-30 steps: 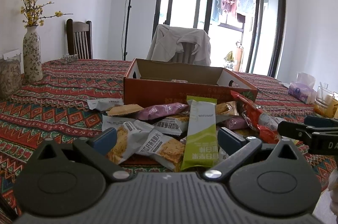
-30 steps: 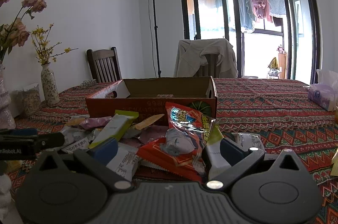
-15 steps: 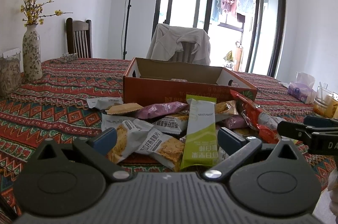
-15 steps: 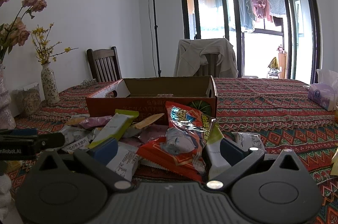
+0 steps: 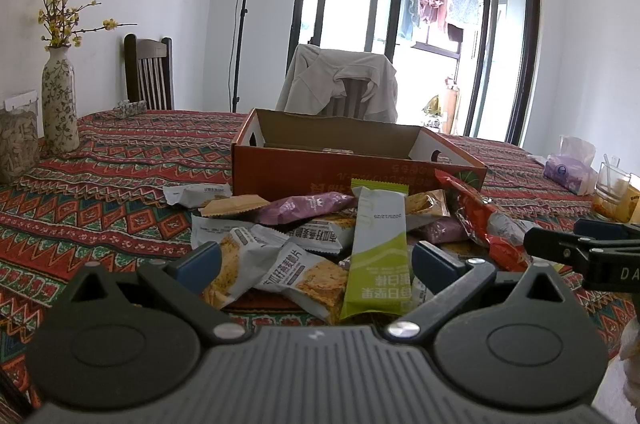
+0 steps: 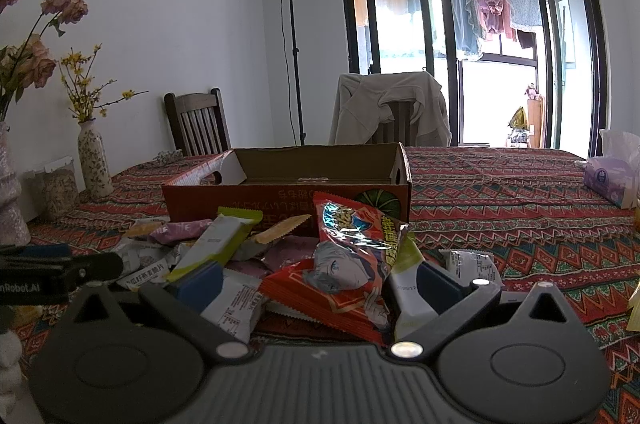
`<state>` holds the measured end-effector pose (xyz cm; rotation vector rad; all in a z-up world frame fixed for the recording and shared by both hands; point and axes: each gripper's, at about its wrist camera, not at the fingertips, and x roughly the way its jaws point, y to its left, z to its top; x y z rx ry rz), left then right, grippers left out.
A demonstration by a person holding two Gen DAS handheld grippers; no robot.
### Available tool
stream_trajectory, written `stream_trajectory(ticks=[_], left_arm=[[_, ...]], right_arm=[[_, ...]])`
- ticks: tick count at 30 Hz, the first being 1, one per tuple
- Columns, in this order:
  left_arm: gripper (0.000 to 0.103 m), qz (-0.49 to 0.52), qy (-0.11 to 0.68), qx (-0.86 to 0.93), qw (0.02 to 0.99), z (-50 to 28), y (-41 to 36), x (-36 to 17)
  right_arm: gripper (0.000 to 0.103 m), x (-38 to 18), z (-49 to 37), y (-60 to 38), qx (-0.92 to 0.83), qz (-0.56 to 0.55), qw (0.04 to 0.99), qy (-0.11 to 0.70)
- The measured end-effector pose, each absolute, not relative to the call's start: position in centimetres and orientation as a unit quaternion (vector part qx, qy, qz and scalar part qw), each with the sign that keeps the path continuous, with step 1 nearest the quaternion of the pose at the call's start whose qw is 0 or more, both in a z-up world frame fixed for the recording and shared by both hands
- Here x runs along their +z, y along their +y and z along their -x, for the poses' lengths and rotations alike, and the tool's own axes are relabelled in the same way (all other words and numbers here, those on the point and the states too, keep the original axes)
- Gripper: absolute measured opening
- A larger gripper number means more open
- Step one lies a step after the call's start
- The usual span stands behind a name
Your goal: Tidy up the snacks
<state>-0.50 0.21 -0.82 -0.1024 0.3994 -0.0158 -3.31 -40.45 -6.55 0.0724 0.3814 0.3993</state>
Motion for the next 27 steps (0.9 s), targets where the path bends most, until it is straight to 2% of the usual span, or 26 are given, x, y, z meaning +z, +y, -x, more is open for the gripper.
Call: stream_trajectory(ticks=[27], left_arm=[[0.103, 0.053, 0.199, -0.007, 0.979, 0.41, 0.41, -0.92]], right_arm=[[0.103, -6.79, 3.30, -40.30, 0.199, -0.040, 0.960, 0.195]])
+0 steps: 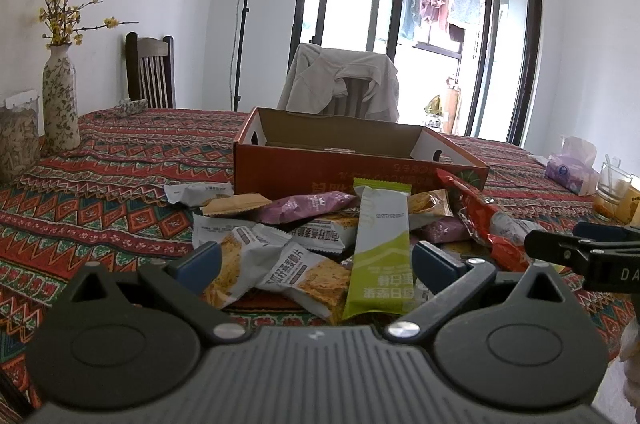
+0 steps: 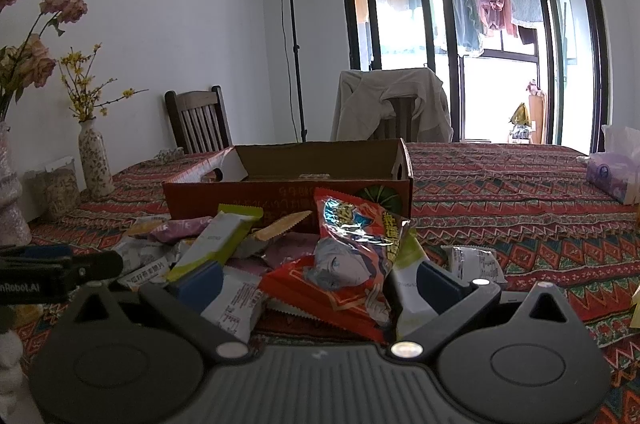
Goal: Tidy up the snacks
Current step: 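Grasp the red-and-blue chip bag with the right gripper and lift it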
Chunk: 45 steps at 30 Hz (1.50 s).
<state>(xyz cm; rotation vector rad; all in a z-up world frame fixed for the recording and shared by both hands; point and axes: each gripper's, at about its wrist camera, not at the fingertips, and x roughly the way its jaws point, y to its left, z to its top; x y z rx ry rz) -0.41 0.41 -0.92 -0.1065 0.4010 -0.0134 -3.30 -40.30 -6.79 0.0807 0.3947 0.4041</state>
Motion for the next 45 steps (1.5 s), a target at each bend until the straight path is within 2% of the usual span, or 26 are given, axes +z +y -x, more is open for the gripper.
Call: stream_trajectory(ticks=[11, 13, 15, 18, 21, 23, 25, 28, 38, 41, 43, 45], left_arm=[[0.103, 0.060, 0.202, 0.019, 0.977, -0.1, 1.6, -0.7], [0.103, 0.063, 0.204, 0.023, 0.977, -0.1, 1.8, -0.7], [0.103, 0.062, 0.204, 0.027, 0.977, -0.1, 2.0, -0.7], [0.103, 0.062, 0.203, 0.031, 0.977, 0.0, 2.3, -0.6], [0.103, 0.063, 0.205, 0.037, 0.976, -0.1, 2.6, -0.6], [0.103, 0.065, 0.210, 0.041, 0.975, -0.5, 2.9, -0.8], [0.103, 0.065, 0.217, 0.046, 0.973, -0.8, 3.1, -1.0], [0.103, 0.064, 0.231, 0.054, 0.969, -1.4, 3.4, -1.6], [0.103, 0.069, 0.266, 0.088, 0.957, -4.4, 4.9, -3.0], [0.094, 0.071, 0.270, 0.086, 0.957, -5.3, 4.8, -3.2], [0.073, 0.072, 0.275, 0.080, 0.955, -5.8, 4.7, -3.4], [0.057, 0.083, 0.280, 0.063, 0.954, -5.9, 4.8, -3.5]], right_arm=[[0.101, -6.2, -1.2, -40.4, 0.180, -0.055, 0.955, 0.228], [0.090, -6.5, -2.7, -40.3, 0.178, -0.063, 0.951, 0.245], [0.085, -7.1, -4.4, -40.2, 0.174, -0.074, 0.945, 0.267], [0.084, -7.9, -5.9, -40.0, 0.170, -0.086, 0.940, 0.283], [0.079, -8.7, -6.7, -39.8, 0.172, -0.089, 0.937, 0.292], [0.072, -9.2, -6.7, -39.7, 0.175, -0.092, 0.935, 0.295], [0.059, -9.3, -6.3, -39.6, 0.173, -0.088, 0.939, 0.285], [0.050, -9.1, -5.5, -39.7, 0.170, -0.083, 0.944, 0.270], [0.049, -7.7, -1.7, -40.1, 0.158, -0.058, 0.966, 0.196], [0.049, -7.7, -1.1, -40.2, 0.162, -0.056, 0.966, 0.193], [0.049, -7.8, -0.9, -40.1, 0.164, -0.054, 0.966, 0.195], [0.049, -7.9, -0.8, -40.2, 0.166, -0.054, 0.965, 0.196]])
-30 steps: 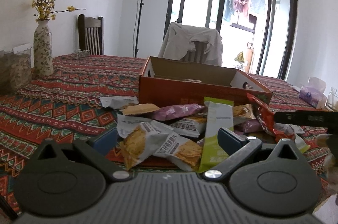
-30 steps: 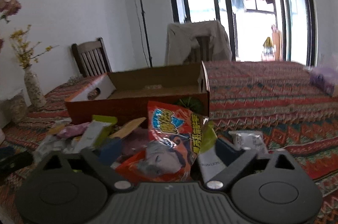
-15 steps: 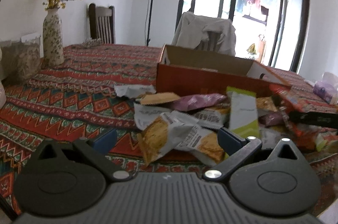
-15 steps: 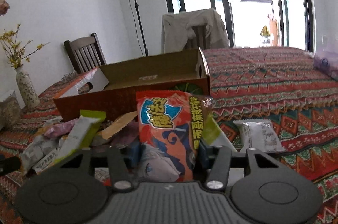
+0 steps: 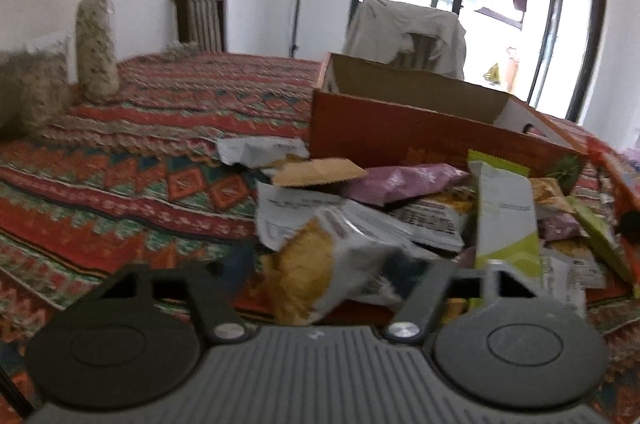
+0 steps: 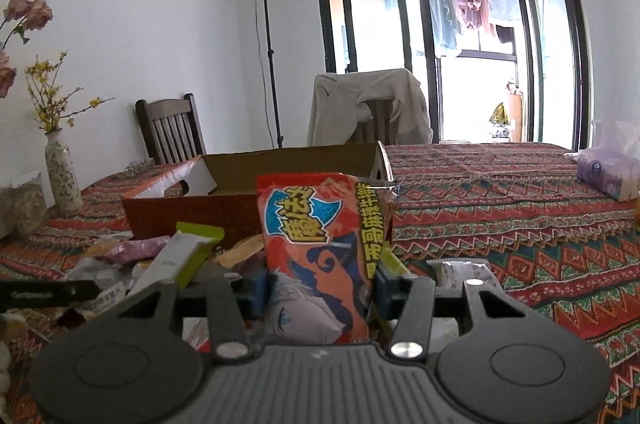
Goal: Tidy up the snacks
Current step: 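Grasp the red-and-blue chip bag with the right gripper and lift it, then carry the chip bag over the cardboard box and release it inside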
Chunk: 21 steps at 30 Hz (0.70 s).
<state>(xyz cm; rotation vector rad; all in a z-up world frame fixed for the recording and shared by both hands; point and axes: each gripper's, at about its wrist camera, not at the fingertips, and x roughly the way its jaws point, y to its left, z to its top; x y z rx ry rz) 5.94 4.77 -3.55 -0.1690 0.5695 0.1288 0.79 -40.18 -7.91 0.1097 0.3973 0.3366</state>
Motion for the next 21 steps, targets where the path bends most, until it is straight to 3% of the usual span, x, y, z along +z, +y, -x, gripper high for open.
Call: stream_trajectory(ticks=[1, 21], left_arm=[[0.051, 0.087, 0.278, 0.060, 0.955, -5.9, 4.8, -3.6], [0.050, 0.084, 0.198, 0.014, 0.977, -3.9, 4.1, 1.1]], right_arm=[[0.049, -8.0, -0.7, -40.1, 0.167, -0.053, 0.965, 0.197], [0.049, -6.9, -1.3, -40.2, 0.163, -0.054, 0.970, 0.173]])
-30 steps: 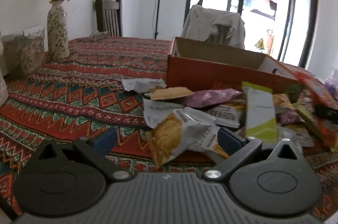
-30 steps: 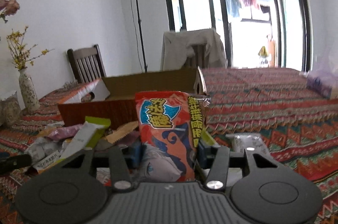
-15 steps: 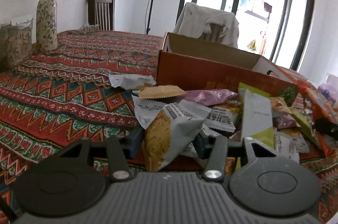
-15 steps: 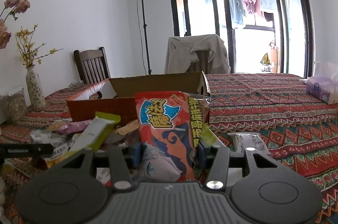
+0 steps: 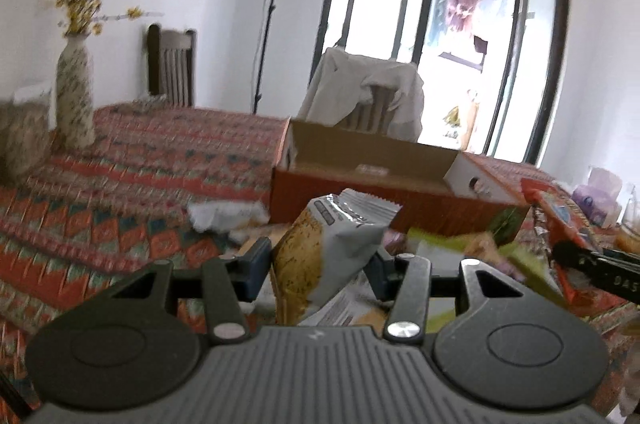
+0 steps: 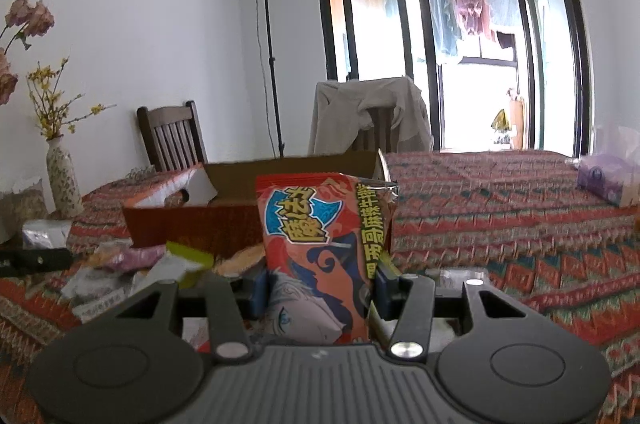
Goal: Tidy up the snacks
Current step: 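Carry the chip bag over the cardboard box and release it inside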
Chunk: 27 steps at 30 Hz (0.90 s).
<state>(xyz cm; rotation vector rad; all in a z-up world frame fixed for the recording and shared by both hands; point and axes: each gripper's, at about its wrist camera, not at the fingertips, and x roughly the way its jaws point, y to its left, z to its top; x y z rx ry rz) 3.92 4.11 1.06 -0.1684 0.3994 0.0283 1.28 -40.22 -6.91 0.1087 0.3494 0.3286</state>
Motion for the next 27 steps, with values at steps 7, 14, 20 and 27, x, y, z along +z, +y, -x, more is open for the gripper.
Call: stream_trajectory(ticks=[7, 14, 20, 27], left_arm=[[0.050, 0.078, 0.164, -0.001, 0.983, -7.7, 2.9, 4.5], [0.050, 0.073, 0.153, -0.003, 0.985, -12.8, 1.3, 6.7], [0.050, 0.077, 0.163, 0.005, 0.984, -17.3, 0.3, 6.9], [0.050, 0.081, 0.186, 0.035, 0.979, -22.7, 0.3, 4.8]], right_arm=[[0.049, -3.7, -4.3, -39.5, 0.157, -0.046, 0.978, 0.131], [0.049, -1.2, -9.9, -38.1, 0.159, -0.049, 0.978, 0.123], [0.049, -0.6, -15.0, -36.2, 0.155, -0.051, 0.976, 0.148], [0.049, -2.7, -20.4, -33.8, 0.144, -0.050, 0.970, 0.192]])
